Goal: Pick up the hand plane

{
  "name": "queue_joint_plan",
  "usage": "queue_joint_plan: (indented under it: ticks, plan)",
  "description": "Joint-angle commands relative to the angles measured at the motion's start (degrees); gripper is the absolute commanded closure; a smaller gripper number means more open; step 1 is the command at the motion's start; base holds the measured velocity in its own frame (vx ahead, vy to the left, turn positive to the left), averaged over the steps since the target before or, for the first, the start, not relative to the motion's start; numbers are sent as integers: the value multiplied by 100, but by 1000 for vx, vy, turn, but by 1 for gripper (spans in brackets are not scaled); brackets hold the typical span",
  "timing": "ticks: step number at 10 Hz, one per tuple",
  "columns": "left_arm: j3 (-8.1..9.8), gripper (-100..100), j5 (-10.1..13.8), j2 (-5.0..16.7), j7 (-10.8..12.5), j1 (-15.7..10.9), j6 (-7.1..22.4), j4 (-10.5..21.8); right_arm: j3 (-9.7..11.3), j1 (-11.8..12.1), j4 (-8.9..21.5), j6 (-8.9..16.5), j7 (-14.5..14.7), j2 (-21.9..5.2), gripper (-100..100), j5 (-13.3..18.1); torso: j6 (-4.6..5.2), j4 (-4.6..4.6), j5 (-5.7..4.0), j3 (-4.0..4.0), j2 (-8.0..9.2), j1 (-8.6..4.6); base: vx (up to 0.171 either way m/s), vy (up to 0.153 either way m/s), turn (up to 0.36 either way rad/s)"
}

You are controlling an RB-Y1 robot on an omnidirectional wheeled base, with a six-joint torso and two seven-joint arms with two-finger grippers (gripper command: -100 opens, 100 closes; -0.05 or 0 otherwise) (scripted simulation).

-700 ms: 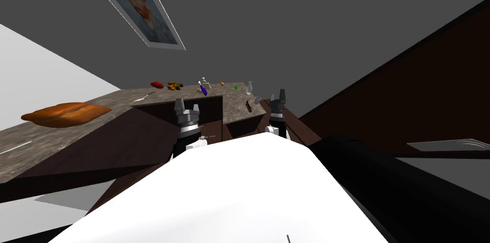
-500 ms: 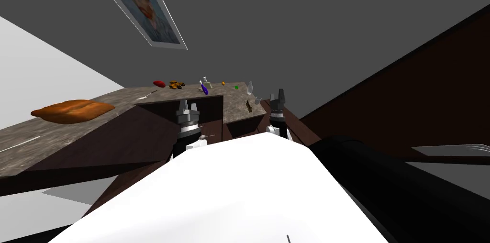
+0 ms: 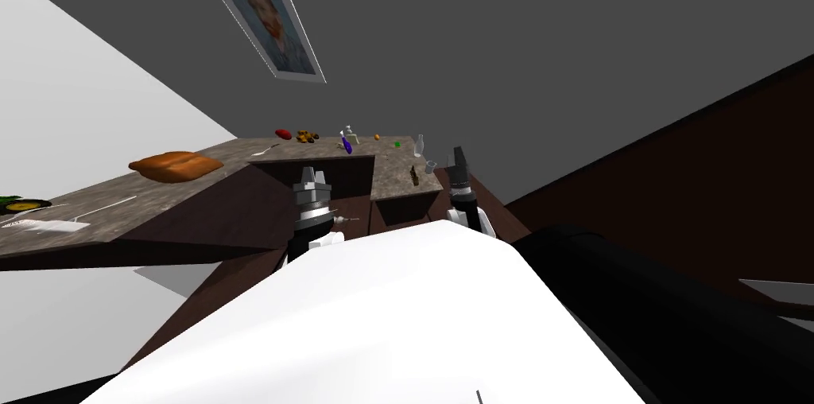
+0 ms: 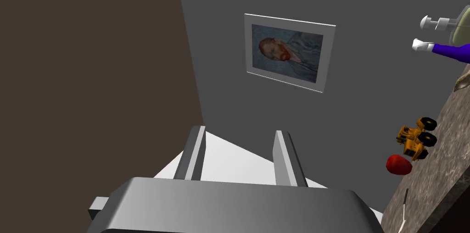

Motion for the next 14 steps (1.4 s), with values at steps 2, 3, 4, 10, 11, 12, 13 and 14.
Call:
queue_joint_plan:
  ticks: [2, 3, 4, 10, 11, 12, 13, 14]
  plan:
    - [0, 0, 0, 0, 0, -1, 0, 0, -129, -18, -22, -116, 43, -429, -100, 454, -3, -2, 1, -3, -5, 1, -44, -78, 234]
    - [0, 0, 0, 0, 0, -1, 0, 0, -129, -18, -22, -116, 43, -448, -100, 552, -5, -1, 0, -2, -3, -6, -43, -75, 108]
    - [0, 0, 0, 0, 0, 0, 0, 0, -186, -29, -22, -176, 76, -649, -100, 765, 1, -2, 0, -4, -6, -2, -46, -59, 177]
    - [0, 0, 0, 0, 0, 0, 0, 0, -373, -40, 11, -395, 201, -1269, -100, 1628, 1, -2, 1, -6, -10, 6, -45, -56, 167]
    - [0, 0, 0, 0, 0, 0, 0, 0, -373, -40, 11, -395, 201, -1269, -100, 1739, -3, -2, 1, -5, -8, 4, -43, -50, 122]
    - [0, 0, 0, 0, 0, 1, 0, 0, -439, -35, 34, -481, 252, -1483, -100, 1939, 1, -2, 1, -6, -11, 7, -42, -54, 223]
    - [0, 0, 0, 0, 0, 0, 0, 0, -439, -35, 34, -481, 252, -1483, -100, 2064, -2, -3, 1, -7, -12, 4, -37, -49, 145]
    - [0, 0, 0, 0, 0, 1, 0, 0, -507, -24, 63, -573, 308, -1701, -100, 2261, 1, -3, 1, -8, -14, 7, -43, -49, 246]
